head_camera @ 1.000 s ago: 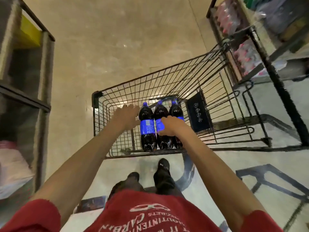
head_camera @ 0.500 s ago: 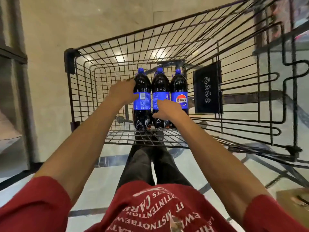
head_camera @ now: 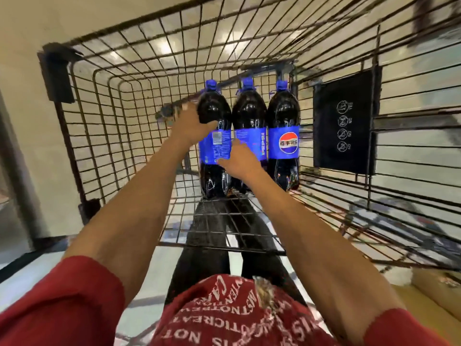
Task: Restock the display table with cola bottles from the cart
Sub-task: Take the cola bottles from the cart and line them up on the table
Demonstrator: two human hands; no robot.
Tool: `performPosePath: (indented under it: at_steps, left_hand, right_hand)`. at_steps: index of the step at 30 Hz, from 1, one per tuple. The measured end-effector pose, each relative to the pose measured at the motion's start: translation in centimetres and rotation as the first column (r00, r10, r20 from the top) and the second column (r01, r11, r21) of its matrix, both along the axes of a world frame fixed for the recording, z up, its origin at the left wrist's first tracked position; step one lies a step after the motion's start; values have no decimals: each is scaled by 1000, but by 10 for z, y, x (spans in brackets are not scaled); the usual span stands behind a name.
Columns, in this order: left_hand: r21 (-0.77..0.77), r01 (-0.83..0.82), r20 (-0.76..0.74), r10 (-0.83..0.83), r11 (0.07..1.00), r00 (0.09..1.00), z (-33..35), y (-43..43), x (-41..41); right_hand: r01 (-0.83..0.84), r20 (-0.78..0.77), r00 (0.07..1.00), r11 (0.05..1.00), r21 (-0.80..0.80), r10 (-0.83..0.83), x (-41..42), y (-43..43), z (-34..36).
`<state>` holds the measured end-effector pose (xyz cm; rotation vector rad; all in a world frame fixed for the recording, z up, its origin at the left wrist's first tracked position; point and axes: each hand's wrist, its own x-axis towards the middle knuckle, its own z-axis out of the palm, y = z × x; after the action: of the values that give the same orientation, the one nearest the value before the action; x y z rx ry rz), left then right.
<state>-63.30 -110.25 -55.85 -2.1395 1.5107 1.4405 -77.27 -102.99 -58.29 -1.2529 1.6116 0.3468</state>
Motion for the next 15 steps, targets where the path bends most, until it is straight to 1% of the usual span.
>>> performPosePath:
  at_steps: [3,4,6,7,9,12,15]
  left_hand:
    - [-43,-15,-45,13,999,999,-32,-6,-1]
    - [-37,22,-38,-24,999,999,-37,-8,-3]
    - [-11,65,-74,-66,998,995,-42,-12,-3]
    - [-21,61,-101,-63,998,993,-45,-14,-3]
    - [24,33,-118,-30,999,993,-57,-19,-1]
    - [95,-21,-69,27,995,997,-70,-24,0]
    - [128,-50,-70,59,991,996,-76,-30,-3]
  right_hand:
    - [92,-30,995,996,-3,-92,8,1,-9]
    - [118,-41,992,993,3,-118,11,2,-12]
    - [165,-47,985,986,5,-165,15,8,-19]
    - [186,-47,982,983,5,-185,18,12,-23]
    - [246,-56,968,969,16,-245,23,17,-27]
    - [272,-78,960,960,63,-267,27,16,-34]
    - [264,-105,961,961,83,-255,30,10,-39]
